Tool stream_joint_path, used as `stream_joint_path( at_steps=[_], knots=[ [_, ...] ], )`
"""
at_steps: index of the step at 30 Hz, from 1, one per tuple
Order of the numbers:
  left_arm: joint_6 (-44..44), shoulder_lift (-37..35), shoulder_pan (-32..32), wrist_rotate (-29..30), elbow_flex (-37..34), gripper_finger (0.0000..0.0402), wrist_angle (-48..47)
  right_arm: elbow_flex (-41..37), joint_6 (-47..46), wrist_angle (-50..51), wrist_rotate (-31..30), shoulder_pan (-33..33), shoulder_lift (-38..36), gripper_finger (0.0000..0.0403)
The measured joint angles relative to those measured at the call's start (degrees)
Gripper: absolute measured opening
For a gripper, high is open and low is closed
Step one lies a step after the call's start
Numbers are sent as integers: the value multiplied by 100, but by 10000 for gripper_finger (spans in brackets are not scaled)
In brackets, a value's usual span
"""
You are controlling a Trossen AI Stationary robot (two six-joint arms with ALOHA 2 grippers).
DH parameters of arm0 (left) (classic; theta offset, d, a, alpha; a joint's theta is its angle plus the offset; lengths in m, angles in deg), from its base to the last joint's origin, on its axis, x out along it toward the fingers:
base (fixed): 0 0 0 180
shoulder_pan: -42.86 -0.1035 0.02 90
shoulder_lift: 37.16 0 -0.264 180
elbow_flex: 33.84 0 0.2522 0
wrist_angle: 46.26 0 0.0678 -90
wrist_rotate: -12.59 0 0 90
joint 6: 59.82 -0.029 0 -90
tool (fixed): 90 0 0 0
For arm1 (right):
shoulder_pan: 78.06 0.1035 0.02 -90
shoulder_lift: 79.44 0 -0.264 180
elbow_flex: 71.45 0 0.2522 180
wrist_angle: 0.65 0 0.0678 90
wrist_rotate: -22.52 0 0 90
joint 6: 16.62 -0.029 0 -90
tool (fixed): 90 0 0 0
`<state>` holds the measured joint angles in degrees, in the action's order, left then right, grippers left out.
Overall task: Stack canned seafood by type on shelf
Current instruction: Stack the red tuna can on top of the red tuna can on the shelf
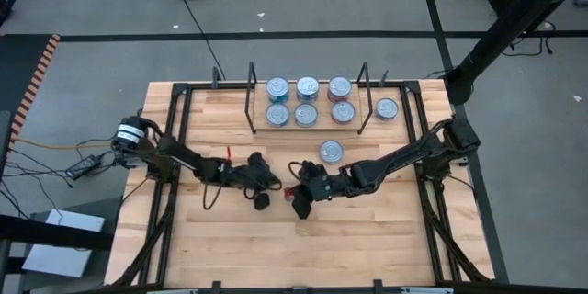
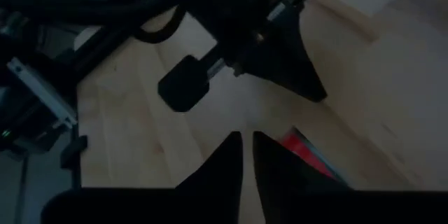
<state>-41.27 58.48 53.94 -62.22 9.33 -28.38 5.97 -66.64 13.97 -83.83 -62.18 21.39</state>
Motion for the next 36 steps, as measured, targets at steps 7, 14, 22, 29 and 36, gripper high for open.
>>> stream_joint_path(
  at_steps=[7, 14, 22, 29, 36],
  knots=[
    [213, -324, 150, 15, -175, 3, 110, 8, 505, 775, 311, -10, -369, 129],
    [311, -332, 184, 19, -171, 3, 101, 9, 1460, 1459, 725, -28, -453, 212],
    [314, -332, 185, 20, -171, 3, 101, 280, 2612, 1988, 426, -28, -449, 244],
    [316, -332, 185, 21, -171, 3, 99, 821, 3333, 2584, 392, -170, -441, 256],
    [318, -328, 180, 20, -171, 3, 101, 882, 3388, 2690, 662, -229, -436, 272]
  ],
)
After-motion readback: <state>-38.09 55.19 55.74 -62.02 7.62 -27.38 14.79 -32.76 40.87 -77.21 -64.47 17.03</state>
